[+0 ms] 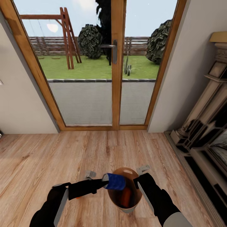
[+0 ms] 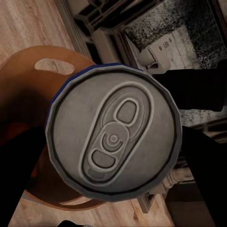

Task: Put the three can of soda from the living room inside the tash can in the kitchen.

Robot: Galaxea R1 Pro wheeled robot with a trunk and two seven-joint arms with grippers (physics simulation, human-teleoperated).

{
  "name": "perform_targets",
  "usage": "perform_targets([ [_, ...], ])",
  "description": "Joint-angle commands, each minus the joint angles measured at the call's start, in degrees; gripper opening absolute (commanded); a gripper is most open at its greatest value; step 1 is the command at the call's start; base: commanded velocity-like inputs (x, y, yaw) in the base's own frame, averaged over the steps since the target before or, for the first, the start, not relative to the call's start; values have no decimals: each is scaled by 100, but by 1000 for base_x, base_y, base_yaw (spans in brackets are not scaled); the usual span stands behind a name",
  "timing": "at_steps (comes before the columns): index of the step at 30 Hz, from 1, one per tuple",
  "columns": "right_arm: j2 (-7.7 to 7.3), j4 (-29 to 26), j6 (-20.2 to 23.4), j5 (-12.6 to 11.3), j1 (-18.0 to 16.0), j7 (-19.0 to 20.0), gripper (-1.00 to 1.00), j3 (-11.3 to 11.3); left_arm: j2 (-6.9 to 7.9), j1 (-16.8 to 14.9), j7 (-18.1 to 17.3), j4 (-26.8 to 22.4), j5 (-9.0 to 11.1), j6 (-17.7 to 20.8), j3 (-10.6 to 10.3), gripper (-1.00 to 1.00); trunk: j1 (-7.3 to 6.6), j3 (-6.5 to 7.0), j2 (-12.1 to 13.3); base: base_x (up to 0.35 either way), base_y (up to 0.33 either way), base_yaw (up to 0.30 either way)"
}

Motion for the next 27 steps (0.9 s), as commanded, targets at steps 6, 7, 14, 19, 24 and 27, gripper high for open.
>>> perform_targets([
  [6, 1, -1, -7, -46, -1, 29, -100, 1, -52, 0, 29, 7, -9, -5, -1, -100, 0, 0, 0, 0, 0, 0],
  [7, 1, -1, -7, -46, -1, 29, -100, 2, -55, 0, 30, 9, -10, -5, -3, -100, 0, 0, 0, 0, 0, 0],
  [14, 1, -1, -7, -46, -1, 29, -100, 2, -104, 0, 340, 59, -9, -5, -122, -100, 0, 0, 0, 0, 0, 0],
  [19, 1, -1, -7, -46, -1, 29, -100, 1, -121, 0, 411, 83, -7, -5, -200, -100, 0, 0, 0, 0, 0, 0],
  [24, 1, -1, -7, -46, -1, 29, -100, -1, -125, 0, 427, 93, -8, -5, -218, -100, 0, 0, 0, 0, 0, 0],
  [27, 1, -1, -7, -46, -1, 29, -100, -1, -129, 0, 429, 94, -8, -5, -225, -100, 0, 0, 0, 0, 0, 0],
])
